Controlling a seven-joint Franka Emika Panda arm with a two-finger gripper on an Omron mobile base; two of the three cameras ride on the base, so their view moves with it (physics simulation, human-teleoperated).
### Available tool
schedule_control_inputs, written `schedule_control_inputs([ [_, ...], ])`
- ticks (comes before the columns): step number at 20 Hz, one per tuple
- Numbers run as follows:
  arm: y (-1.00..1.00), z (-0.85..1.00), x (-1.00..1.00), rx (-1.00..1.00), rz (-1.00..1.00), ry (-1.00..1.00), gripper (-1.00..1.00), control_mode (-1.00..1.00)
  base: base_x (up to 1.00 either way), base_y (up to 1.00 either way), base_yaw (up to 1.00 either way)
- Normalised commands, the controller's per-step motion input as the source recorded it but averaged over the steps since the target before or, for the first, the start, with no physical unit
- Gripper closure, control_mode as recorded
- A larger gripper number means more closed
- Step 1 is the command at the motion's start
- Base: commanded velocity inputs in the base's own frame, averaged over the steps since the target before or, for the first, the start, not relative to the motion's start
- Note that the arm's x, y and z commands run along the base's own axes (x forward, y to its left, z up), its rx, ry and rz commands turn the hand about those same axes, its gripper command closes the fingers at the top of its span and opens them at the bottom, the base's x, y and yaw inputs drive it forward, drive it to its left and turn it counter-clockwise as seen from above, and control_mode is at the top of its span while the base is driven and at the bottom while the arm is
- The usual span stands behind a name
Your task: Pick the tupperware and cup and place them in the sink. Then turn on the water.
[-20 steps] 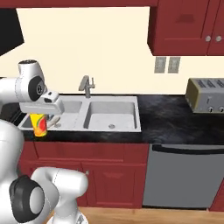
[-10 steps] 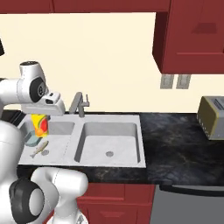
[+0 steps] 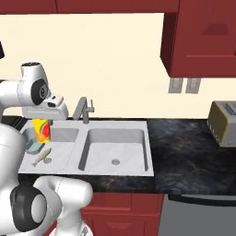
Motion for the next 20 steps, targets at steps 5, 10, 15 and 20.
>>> schedule_control_inputs([
  [5, 0.0, 0.0, 0.0, 0.0, 0.0, 0.0, 1.0, 1.0, 0.76, 0.47, 0.2],
  [10, 0.0, 0.0, 0.0, 0.0, 0.0, 0.0, 1.0, 1.0, 0.73, 0.14, 0.25],
  [15, 0.0, 0.0, 0.0, 0.0, 0.0, 0.0, 1.0, 1.0, 0.68, 0.02, 0.26],
  [20, 0.0, 0.0, 0.0, 0.0, 0.0, 0.0, 1.0, 1.0, 0.61, 0.0, 0.26],
])
